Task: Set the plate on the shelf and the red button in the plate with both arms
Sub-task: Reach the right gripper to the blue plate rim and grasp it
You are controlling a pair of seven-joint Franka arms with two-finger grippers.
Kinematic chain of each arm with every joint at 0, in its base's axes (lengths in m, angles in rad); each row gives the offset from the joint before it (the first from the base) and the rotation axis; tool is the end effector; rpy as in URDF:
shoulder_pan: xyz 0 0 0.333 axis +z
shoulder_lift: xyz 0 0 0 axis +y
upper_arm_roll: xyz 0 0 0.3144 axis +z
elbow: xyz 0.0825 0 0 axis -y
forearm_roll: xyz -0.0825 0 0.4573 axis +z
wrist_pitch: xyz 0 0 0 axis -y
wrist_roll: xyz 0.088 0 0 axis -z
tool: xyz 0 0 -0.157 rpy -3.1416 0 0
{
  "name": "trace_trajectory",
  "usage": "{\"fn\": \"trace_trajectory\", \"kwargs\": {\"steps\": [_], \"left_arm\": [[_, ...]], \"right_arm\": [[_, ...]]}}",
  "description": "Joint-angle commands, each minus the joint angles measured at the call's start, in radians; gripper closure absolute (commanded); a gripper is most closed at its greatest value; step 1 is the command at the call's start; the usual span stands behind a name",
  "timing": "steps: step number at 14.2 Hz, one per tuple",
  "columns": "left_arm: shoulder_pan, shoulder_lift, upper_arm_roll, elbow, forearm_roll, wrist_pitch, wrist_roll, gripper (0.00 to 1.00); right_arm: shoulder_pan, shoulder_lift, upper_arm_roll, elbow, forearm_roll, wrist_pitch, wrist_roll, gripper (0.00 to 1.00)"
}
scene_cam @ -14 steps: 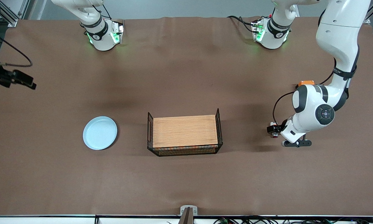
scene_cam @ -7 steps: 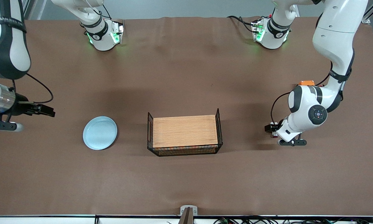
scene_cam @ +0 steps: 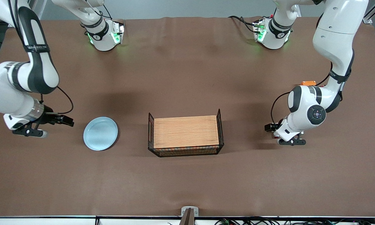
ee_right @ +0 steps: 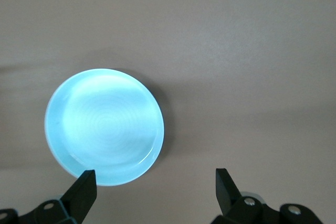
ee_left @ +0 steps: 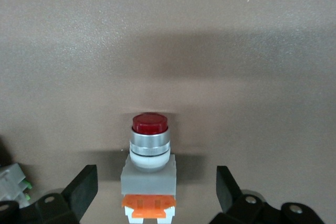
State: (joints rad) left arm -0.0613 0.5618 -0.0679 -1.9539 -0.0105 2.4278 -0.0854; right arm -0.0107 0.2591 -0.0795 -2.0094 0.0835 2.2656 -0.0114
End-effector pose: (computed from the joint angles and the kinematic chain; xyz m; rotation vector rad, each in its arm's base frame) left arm 0.6405 -0.0864 0.0696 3.1045 -0.0415 -0.1412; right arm 0.6493 -0.0537 0.2285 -3.0913 0.2008 -0.0009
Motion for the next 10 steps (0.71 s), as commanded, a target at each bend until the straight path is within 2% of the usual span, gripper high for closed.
{"fn": "trace_trajectory", "kwargs": {"steps": [1, 4, 10], "left_arm": [[-0.008, -0.003, 0.005, -0.014, 0.018, 0.017, -0.004, 0.06], [-0.008, -0.003, 0.005, -0.014, 0.020, 0.016, -0.004, 0.17], [-0.008, 0.001, 0.005, -0.013, 0.020, 0.016, -0.002, 0.48]], "right_arm": [[-0.006, 0.047, 0.009, -0.020, 0.036, 0.075, -0.013, 0.00], [0.001, 0.120, 0.010, -0.022, 0.071, 0.143, -0.013, 0.00], [0.012, 0.236, 0.012, -0.012, 0.074, 0.232, -0.016, 0.01]]}}
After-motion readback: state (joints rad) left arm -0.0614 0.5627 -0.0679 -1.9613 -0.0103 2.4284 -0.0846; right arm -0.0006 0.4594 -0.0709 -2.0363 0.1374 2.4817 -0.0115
